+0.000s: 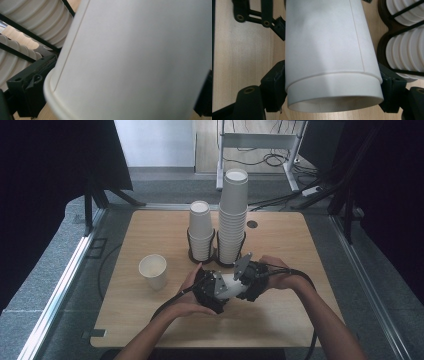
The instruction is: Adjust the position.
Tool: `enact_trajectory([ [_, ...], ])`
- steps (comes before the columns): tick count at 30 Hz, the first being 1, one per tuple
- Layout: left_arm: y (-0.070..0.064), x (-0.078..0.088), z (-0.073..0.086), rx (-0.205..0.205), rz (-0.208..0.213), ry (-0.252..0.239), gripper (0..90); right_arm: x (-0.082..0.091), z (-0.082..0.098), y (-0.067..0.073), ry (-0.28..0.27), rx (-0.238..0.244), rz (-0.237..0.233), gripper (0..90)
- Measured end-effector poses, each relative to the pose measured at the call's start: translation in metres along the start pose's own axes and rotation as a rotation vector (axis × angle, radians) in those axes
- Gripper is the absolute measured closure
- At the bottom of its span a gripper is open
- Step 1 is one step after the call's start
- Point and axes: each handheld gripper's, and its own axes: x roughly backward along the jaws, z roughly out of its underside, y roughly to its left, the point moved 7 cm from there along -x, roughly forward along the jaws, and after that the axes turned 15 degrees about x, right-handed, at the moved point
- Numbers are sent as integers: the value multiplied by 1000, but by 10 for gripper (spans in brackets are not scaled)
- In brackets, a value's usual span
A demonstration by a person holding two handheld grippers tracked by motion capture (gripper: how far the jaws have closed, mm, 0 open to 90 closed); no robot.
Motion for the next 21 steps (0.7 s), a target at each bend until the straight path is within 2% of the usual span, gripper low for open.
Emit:
enact_trajectory([
  [8, 1, 2, 4, 34, 0, 0, 0, 2, 13, 1, -24, -41, 24, 241],
  [13, 3, 7, 4, 53, -2, -18, 0, 4, 22, 2, -31, -73, 44, 241],
  [18, 5, 11, 6, 71, -1, -29, 0, 7, 27, 0, -50, -95, 79, 241],
  [21, 5, 16, 7, 93, 16, -45, 0, 9, 30, -1, -86, -119, 109, 241],
])
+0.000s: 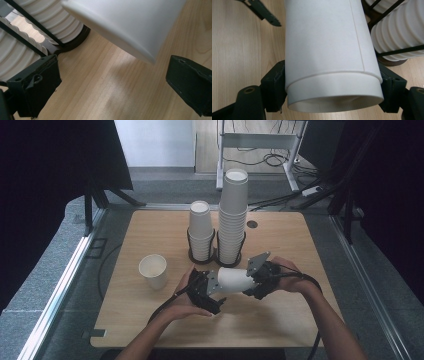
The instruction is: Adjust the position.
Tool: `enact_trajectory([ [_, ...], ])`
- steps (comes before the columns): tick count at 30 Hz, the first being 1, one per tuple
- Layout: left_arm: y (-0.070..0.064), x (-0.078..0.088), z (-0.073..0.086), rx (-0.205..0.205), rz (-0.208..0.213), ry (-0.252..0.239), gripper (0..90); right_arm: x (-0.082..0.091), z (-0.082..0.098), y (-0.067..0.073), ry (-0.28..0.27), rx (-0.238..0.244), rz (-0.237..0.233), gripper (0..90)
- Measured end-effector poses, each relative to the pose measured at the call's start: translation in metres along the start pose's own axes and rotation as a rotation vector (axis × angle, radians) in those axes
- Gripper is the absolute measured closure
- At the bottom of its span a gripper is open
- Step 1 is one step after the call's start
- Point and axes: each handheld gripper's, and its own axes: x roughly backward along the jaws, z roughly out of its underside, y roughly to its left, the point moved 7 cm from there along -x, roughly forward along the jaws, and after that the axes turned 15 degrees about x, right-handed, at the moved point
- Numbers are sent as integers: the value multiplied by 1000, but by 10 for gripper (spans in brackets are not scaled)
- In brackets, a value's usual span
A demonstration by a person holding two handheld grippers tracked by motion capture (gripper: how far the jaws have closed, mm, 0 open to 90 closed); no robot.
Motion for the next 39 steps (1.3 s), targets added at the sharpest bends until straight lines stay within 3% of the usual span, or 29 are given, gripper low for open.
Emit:
enact_trajectory([
  [11, 4, 4, 7, 103, 35, -28, 4, -6, 4, -3, -101, -97, 91, 239],
  [17, 7, 4, 11, 140, 31, -40, 23, -10, 4, -5, -164, -155, 124, 239],
  [26, 8, 2, 18, 230, 78, -57, 34, -9, -1, -3, -277, -213, 170, 238],
  [33, 12, -1, 24, 272, 70, -40, 55, -14, -5, 0, -368, -263, 204, 238],
  [39, 13, -1, 25, 307, 81, -44, 59, -22, -7, 3, -402, -290, 222, 238],
])
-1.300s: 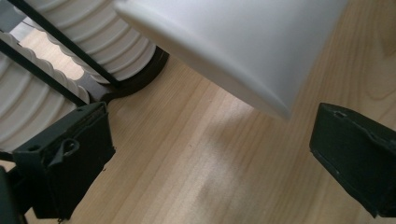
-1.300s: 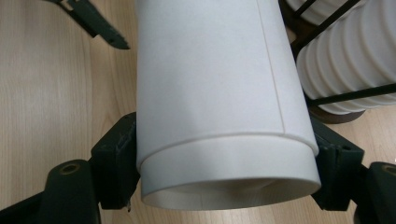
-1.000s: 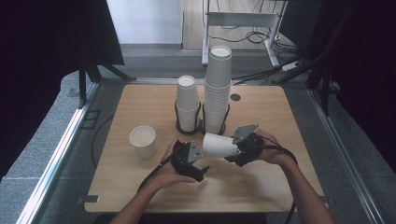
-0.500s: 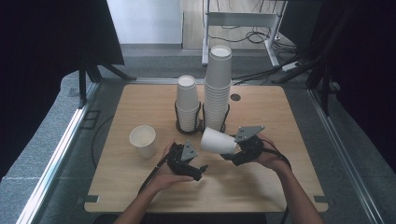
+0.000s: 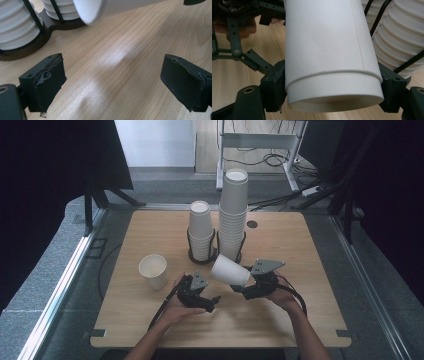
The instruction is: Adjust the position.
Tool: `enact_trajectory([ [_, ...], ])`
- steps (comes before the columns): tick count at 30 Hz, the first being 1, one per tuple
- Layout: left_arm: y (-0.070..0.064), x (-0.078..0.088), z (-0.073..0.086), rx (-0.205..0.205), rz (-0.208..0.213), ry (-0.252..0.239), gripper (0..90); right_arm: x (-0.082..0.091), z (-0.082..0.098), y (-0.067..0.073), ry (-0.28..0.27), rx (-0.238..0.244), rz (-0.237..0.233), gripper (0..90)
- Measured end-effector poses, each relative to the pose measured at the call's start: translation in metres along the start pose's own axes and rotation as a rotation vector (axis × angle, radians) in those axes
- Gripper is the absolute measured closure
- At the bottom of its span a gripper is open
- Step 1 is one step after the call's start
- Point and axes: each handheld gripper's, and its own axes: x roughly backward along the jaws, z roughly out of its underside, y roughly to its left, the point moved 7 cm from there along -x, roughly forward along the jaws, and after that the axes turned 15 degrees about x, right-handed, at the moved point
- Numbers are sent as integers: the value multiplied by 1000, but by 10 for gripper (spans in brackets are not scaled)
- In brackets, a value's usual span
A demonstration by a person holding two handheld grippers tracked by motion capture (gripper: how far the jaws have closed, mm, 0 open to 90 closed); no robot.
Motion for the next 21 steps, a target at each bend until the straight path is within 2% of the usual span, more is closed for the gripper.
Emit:
enact_trajectory([
  [6, 2, 3, 0, 42, 27, -5, 65, -3, -4, 2, -44, -27, 32, 237],
  [10, 4, 4, 1, 58, 29, -5, 66, -3, -7, 3, -85, -45, 57, 237],
  [14, 4, 4, 2, 66, 36, -5, 66, -4, -3, 4, -114, -77, 71, 237],
  [21, 3, 4, 1, 85, 51, -11, 67, -4, 7, 6, -133, -123, 89, 237],
])
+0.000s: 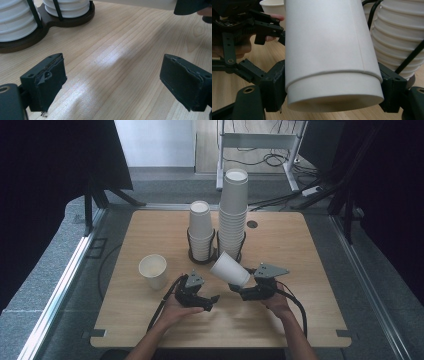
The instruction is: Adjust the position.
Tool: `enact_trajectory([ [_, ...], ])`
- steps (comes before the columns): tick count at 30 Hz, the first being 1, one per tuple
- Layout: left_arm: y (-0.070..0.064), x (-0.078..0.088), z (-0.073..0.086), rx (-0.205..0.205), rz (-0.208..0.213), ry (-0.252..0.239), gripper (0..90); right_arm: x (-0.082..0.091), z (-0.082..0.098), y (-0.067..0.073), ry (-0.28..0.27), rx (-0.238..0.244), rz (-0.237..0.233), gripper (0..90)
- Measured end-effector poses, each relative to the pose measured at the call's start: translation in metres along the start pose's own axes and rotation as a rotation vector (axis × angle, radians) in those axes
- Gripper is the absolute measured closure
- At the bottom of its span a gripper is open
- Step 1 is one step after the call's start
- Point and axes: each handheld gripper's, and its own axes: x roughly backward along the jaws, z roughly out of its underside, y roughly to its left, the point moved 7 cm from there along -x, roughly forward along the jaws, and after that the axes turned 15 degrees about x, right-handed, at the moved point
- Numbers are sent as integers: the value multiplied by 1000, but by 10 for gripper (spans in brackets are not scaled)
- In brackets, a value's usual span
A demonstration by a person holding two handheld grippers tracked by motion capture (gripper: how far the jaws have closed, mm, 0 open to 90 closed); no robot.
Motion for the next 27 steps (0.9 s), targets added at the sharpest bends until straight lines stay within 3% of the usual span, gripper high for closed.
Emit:
enact_trajectory([
  [8, 0, 3, -2, 42, 31, -14, 67, 3, -3, 2, -73, -38, 31, 237],
  [19, -1, 3, -1, 69, 58, -14, 68, 8, 0, 3, -108, -61, 48, 236],
  [27, -1, 7, -5, 118, 105, -30, 68, 11, -3, 3, -152, -77, 65, 236],
])
